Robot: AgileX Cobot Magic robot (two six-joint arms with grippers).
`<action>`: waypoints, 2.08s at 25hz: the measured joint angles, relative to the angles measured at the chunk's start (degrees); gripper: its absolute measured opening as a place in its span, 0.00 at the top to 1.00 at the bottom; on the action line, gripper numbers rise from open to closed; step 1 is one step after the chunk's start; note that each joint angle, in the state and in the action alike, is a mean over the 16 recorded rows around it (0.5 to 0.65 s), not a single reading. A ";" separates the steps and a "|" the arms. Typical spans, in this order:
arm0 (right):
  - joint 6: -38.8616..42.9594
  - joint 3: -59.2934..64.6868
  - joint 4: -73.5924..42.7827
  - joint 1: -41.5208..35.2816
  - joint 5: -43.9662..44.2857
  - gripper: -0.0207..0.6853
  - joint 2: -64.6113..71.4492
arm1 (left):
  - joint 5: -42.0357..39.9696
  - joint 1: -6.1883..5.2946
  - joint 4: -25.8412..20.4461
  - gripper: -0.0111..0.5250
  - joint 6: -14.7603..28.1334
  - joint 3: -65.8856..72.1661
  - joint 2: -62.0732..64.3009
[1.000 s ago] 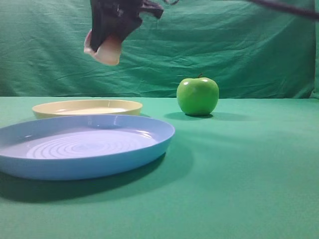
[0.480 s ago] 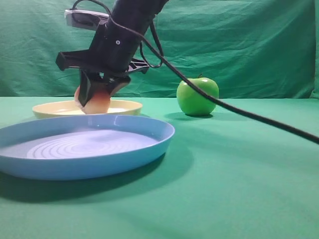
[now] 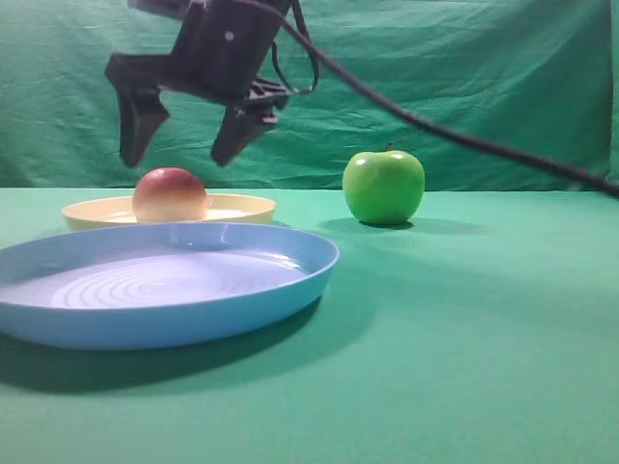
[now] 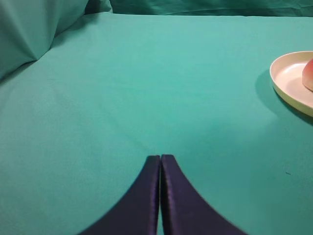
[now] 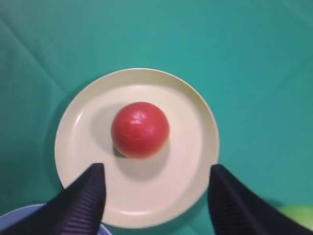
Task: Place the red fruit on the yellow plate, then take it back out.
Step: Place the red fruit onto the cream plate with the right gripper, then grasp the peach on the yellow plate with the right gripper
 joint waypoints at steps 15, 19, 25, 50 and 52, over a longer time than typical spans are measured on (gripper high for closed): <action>11.78 6.51 -6.39 0.00 14.96 0.97 -24.33 | 0.00 0.00 0.00 0.98 0.00 0.00 0.00; 12.42 14.57 -4.57 0.00 13.23 0.97 -32.59 | 0.00 0.00 0.00 0.98 0.00 0.00 0.00; 13.92 29.64 -2.57 0.00 9.88 0.97 -46.27 | 0.00 0.00 0.00 0.98 0.00 0.00 0.00; 26.61 69.10 -18.00 -11.74 -7.75 0.97 -87.16 | 0.00 0.00 0.00 0.98 0.00 0.00 0.00; 26.72 73.67 -18.52 -15.22 -12.73 0.97 -89.57 | 0.00 0.00 0.00 0.98 0.00 0.00 0.00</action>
